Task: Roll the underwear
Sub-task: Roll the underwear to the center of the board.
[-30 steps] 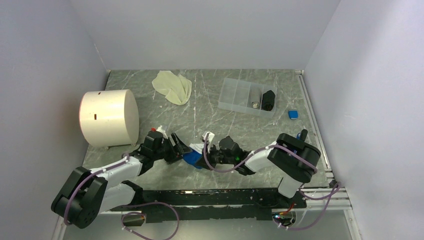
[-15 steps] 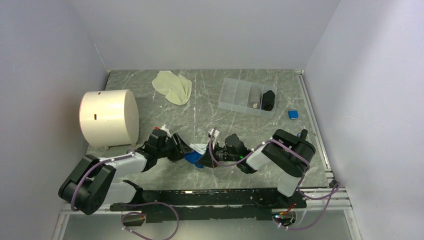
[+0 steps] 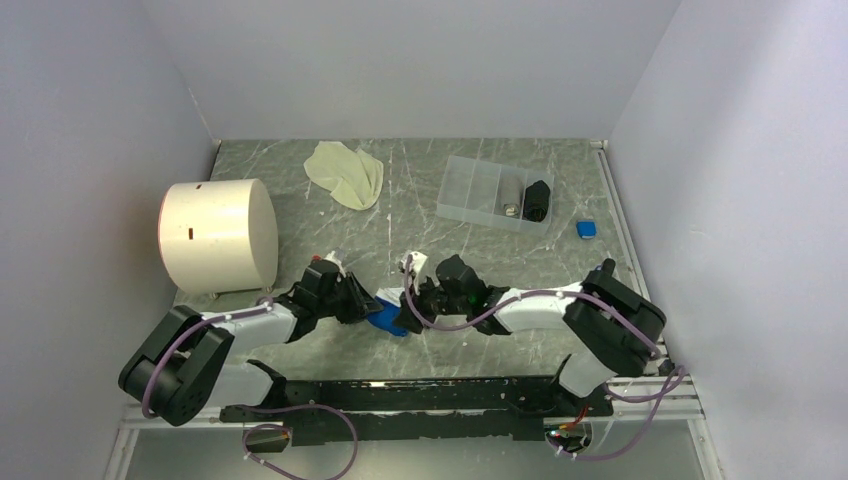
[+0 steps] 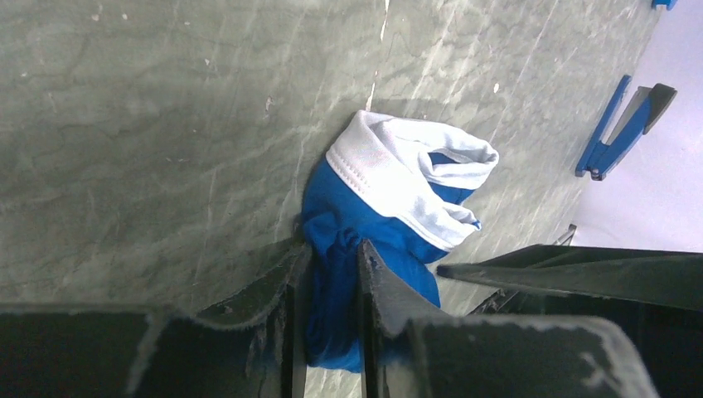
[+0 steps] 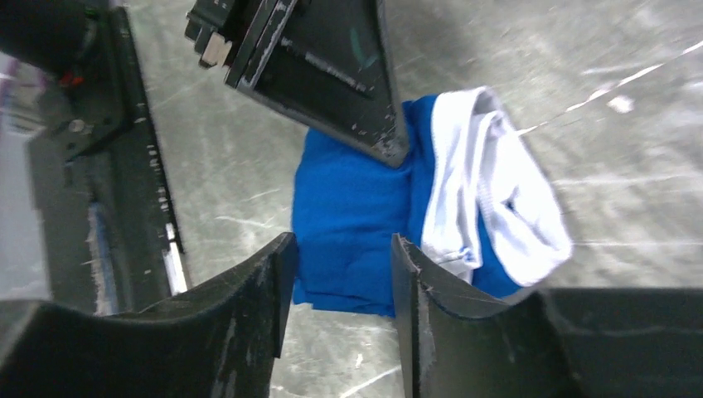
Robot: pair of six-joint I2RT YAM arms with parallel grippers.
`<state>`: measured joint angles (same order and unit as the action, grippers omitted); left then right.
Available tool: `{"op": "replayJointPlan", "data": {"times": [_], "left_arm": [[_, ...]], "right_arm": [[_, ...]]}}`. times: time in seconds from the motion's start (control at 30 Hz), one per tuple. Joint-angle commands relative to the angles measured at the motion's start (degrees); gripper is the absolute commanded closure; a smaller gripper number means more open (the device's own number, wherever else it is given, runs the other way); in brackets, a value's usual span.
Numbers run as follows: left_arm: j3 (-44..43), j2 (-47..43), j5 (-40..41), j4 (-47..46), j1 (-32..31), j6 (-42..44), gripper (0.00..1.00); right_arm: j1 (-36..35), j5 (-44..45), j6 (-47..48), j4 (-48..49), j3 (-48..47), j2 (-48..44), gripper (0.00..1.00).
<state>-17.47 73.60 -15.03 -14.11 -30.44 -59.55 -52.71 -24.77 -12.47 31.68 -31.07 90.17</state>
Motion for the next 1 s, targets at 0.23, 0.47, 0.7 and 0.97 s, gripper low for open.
{"op": "replayJointPlan", "data": {"times": [0.23,0.47,0.7,0.97], "left_arm": [[-1.4,-0.2,2.4,12.3,-0.3,3.7,0.78],[-1.6,-0.6,2.1,12.7,-0.3,3.7,0.78],[0.4,-5.7,2.8,12.0,-0.1,1.9,0.51],[4.6,-17.7,3.0,12.1,0.5,-0.6,0.35]], "right_arm": [[-14.0,29.7,20.7,-15.5,-8.0,-3.2,0.48],[-18.4,37.8,21.8,-12.6,-9.5,3.4,0.51],[-17.0,30.0,16.2,-10.0,-6.8,3.3,0.89],[-6.3,2.3,-6.5,9.8,3.9,3.2,0.94]]}}
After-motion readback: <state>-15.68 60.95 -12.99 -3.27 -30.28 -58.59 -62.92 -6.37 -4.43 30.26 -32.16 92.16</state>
